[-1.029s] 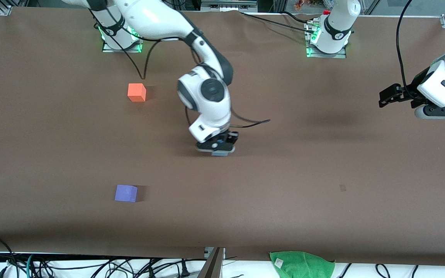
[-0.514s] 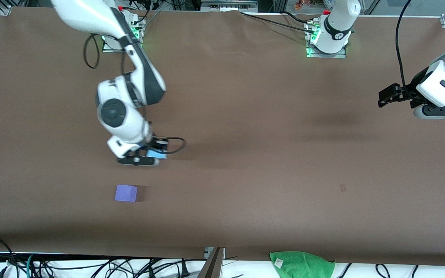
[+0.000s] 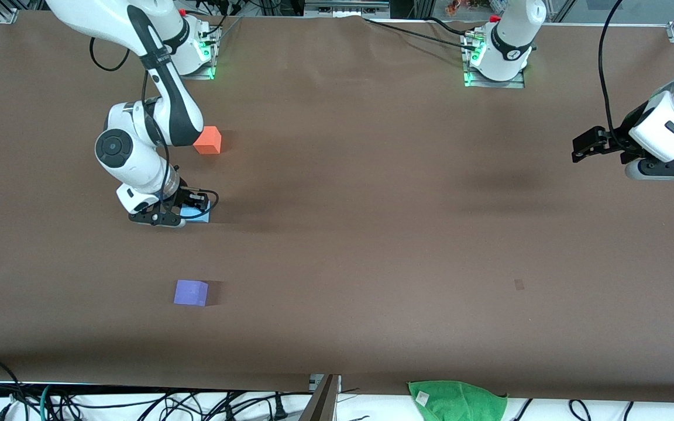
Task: Place blue block between orange and purple blocks
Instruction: 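Carry the light-blue cube with the right gripper toward the orange cube, then lower the blue cube between the orange and purple cubes and open the right gripper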
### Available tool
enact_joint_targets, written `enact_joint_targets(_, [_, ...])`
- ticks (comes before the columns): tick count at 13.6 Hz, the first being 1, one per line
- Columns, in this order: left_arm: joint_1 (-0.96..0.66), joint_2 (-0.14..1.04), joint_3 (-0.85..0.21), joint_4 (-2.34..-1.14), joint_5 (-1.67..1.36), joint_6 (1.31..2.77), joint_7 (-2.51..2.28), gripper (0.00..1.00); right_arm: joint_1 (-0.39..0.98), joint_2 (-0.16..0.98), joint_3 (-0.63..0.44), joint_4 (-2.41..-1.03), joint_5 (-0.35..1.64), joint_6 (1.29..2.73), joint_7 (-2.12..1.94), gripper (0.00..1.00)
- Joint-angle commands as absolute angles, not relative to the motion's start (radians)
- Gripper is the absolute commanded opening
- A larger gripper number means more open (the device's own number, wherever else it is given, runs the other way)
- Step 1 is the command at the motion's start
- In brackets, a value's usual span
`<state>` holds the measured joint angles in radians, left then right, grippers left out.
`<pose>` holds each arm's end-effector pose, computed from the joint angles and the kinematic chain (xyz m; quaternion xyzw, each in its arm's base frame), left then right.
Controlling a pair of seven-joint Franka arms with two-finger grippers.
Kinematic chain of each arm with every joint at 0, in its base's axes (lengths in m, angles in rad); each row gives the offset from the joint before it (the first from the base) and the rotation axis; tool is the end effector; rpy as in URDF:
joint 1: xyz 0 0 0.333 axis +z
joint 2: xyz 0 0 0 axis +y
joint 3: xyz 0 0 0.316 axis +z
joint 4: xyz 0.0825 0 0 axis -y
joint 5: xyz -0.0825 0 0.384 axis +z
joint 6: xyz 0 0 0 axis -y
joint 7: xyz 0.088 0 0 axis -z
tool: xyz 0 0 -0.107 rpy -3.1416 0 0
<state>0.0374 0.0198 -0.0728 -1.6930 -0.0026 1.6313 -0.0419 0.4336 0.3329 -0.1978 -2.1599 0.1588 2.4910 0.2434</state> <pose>0.5592 -0.0197 0.5608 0.9992 0.0034 -0.0408 0.0004 0.5517 0.1321 0.2450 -0.9980 0.0614 -0.0001 0.0166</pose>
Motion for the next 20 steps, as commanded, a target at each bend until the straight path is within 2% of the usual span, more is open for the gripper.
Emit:
enact_joint_targets(1, [0.032,0.020,-0.071,-1.677,-0.005,1.614,-0.035,1.00,0.434,0.316,-0.196,-2.189,0.221,2.522,0.210,0.49])
enact_joint_targets(4, [0.032,0.020,-0.071,-1.677,-0.006,1.612,-0.035,1.00,0.434,0.342,-0.195,-2.200,0.224,2.566,0.199,0.49])
enact_joint_targets(8, [0.031,0.020,-0.072,-1.677,-0.006,1.612,-0.035,1.00,0.434,0.362,-0.195,-2.203,0.256,2.583,0.199,0.54])
enact_joint_targets(9, [0.031,0.020,-0.072,-1.677,-0.006,1.612,-0.035,1.00,0.434,0.365,-0.195,-2.203,0.265,2.583,0.198,0.60])
enact_joint_targets(10, [0.031,0.020,-0.072,-1.677,-0.006,1.612,-0.035,1.00,0.434,0.367,-0.195,-2.201,0.267,2.583,0.198,0.71])
enact_joint_targets(12, [0.031,0.020,-0.072,-1.677,-0.005,1.612,-0.035,1.00,0.434,0.365,-0.195,-2.195,0.267,2.579,0.198,0.98])
enact_joint_targets(14, [0.031,0.020,-0.072,-1.677,-0.006,1.612,-0.035,1.00,0.436,0.348,-0.195,-2.186,0.267,2.566,0.193,0.99])
enact_joint_targets(17, [0.032,0.020,-0.072,-1.677,-0.006,1.611,-0.035,1.00,0.436,0.289,-0.195,-2.148,0.267,2.455,0.192,0.99])
enact_joint_targets(20, [0.031,0.020,-0.072,-1.677,-0.005,1.612,-0.035,1.00,0.437,0.174,-0.198,-2.145,0.253,2.334,0.201,0.99])
